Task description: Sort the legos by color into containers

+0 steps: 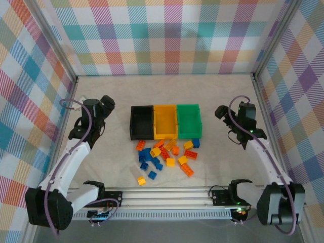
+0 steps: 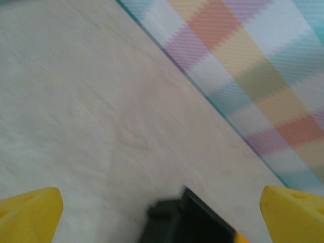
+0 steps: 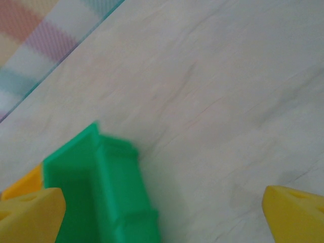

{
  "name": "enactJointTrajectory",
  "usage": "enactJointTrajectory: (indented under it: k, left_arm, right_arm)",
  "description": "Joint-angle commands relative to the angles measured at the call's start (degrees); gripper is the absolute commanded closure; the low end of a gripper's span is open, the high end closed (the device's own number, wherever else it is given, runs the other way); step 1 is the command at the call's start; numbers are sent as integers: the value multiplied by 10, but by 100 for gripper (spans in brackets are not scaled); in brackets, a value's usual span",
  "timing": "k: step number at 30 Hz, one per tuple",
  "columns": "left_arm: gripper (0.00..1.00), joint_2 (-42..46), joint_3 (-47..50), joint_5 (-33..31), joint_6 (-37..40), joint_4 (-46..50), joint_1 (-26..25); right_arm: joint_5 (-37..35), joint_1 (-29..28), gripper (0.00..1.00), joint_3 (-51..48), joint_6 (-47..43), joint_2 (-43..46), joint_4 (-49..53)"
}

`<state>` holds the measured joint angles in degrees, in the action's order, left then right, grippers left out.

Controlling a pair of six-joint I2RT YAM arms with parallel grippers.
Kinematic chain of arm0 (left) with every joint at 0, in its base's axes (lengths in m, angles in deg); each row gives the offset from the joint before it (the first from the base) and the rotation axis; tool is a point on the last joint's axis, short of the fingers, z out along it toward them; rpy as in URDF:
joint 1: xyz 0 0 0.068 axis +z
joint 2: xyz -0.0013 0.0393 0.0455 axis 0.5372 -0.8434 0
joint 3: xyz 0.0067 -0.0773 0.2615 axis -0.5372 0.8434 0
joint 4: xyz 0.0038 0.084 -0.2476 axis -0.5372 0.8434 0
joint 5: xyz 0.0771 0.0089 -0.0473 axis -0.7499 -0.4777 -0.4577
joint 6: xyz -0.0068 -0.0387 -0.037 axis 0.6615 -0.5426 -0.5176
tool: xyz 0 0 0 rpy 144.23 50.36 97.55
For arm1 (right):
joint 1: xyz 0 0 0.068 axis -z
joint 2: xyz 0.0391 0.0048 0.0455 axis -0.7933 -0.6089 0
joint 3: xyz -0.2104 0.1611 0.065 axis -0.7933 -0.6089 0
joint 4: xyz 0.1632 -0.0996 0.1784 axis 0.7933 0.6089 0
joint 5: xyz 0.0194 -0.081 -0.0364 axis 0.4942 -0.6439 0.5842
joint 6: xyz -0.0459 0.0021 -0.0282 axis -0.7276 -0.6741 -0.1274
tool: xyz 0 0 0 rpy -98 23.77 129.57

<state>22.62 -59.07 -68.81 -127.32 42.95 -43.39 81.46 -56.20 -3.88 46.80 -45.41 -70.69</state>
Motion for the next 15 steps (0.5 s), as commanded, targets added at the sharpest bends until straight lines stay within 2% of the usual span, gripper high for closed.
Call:
enactJointTrajectory:
  k: [1,7,12,15]
  left_arm:
    - [0,42,26,74,-17,24,-51]
    - [0,122,104,96,-18,56,-160]
    - [0,166,126,121,-18,109,-178]
    - [0,190,138,120,-16,129,-180]
  right_arm:
    - [90,-46,0,-47,-21,45,77]
    - [106,-166,6,-88,-38,99,164]
    - [113,-256,11,-115,-32,116,191]
    - [83,-319,15,-115,-31,93,200]
